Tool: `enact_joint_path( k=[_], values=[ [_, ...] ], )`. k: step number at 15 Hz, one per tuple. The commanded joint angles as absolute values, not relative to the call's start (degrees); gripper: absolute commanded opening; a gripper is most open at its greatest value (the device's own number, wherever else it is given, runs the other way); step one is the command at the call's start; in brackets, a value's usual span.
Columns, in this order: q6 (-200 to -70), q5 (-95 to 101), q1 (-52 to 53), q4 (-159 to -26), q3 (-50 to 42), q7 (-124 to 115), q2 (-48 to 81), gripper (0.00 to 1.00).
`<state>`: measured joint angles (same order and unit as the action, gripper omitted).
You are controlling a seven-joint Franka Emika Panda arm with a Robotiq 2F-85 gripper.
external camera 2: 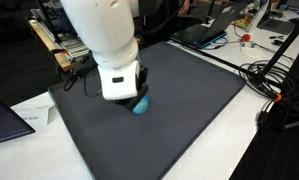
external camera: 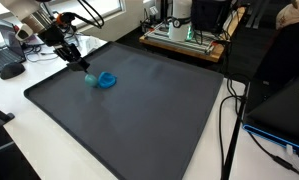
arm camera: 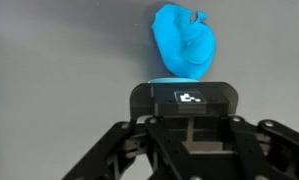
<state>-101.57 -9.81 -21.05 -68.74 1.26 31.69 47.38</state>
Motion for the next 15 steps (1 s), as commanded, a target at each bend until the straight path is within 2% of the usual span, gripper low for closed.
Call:
enact_joint_path(
  k=[1, 4, 5, 11, 12, 15],
  values=[
    [-99.41, -13.42, -23.28, -64.34, 1.58, 29.03, 50.1, 0.22],
    [-102.46, -13.4, -22.8, -64.65, 0.75, 24.97, 49.84, 0.22],
    [-101.63, -12.01, -22.89, -66.02, 0.87, 27.52, 49.37, 0.47],
    [-102.7, -11.87, -22.87, -66.17, 1.07, 25.53, 49.17, 0.47],
    [-102.7, -11.87, -22.87, -66.17, 1.07, 25.51, 49.17, 0.22],
    [-98.75, -13.38, -23.93, -62.77, 1.66, 26.6, 50.67, 0.22]
  ],
)
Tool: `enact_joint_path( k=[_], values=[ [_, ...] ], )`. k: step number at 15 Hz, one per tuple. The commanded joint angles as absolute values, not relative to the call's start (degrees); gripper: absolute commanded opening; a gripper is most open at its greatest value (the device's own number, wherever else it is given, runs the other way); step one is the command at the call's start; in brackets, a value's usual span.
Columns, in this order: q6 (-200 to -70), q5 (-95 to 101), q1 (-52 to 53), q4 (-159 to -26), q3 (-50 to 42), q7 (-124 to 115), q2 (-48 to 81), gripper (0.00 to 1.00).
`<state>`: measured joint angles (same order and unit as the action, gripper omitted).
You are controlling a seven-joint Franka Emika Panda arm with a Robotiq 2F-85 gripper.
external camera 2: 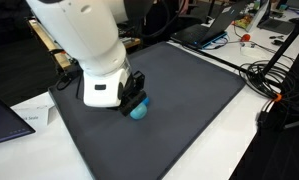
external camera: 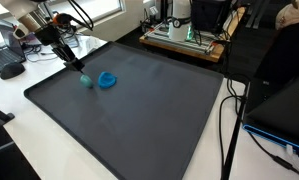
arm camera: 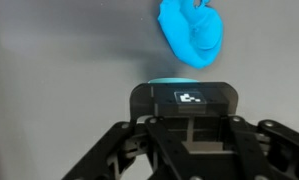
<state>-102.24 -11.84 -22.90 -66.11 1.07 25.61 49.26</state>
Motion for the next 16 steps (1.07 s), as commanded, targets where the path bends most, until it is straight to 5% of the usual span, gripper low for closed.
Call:
enact_joint_path(
  k=[1, 16],
  values=[
    [-97.98, -13.46, -24.07, -62.13, 1.62, 26.51, 50.91, 0.22],
    [-78.73, -21.39, -30.85, -48.06, 2.88, 25.72, 58.01, 0.22]
  ],
)
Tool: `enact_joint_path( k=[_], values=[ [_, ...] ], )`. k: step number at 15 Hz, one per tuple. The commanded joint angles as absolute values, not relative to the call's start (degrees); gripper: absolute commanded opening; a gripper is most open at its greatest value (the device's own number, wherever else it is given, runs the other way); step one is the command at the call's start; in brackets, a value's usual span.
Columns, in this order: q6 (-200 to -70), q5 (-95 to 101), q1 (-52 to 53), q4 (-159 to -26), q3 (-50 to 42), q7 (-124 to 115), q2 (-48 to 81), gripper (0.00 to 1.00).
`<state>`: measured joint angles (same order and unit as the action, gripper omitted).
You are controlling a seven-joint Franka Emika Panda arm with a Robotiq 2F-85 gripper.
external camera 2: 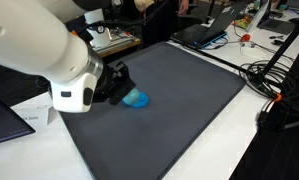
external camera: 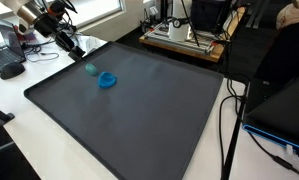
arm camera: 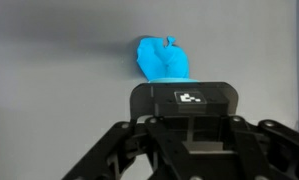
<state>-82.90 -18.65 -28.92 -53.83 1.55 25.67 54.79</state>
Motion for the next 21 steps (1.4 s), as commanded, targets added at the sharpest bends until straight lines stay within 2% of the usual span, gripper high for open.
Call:
enact_joint_path(
  k=[1, 9, 21],
  values=[
    [-77.61, -21.69, -31.28, -47.07, 3.11, 26.43, 58.67, 0.22],
    [-75.55, -23.49, -34.54, -43.6, 4.09, 28.17, 61.66, 0.22],
    [-81.74, -21.32, -36.41, -51.98, 2.53, 40.85, 53.36, 0.22]
  ],
)
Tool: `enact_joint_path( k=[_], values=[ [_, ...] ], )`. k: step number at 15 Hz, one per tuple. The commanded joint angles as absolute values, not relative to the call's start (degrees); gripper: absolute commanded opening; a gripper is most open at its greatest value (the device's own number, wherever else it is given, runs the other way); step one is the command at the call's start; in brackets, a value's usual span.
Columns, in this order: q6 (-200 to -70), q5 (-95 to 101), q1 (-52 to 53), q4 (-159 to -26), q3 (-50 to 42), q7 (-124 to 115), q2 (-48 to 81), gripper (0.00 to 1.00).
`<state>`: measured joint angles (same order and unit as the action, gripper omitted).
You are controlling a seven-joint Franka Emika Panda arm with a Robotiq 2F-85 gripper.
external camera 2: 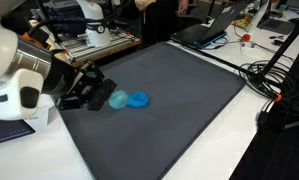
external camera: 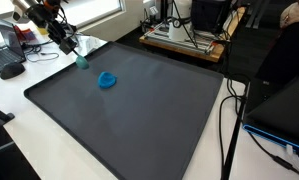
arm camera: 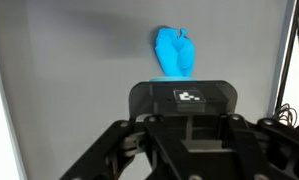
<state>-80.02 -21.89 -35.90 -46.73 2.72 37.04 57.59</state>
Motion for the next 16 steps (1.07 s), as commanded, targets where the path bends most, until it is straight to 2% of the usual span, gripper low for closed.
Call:
enact_joint_path(
  k=[1, 5, 16],
  values=[
    [-82.24, -21.13, -36.34, -53.17, 2.42, 41.78, 52.43, 0.22],
    [-85.56, -20.81, -36.13, -60.47, 2.12, 45.45, 47.55, 0.22],
    [-104.5, -19.99, -32.58, -89.2, 1.93, 52.39, 28.6, 0.22]
  ],
)
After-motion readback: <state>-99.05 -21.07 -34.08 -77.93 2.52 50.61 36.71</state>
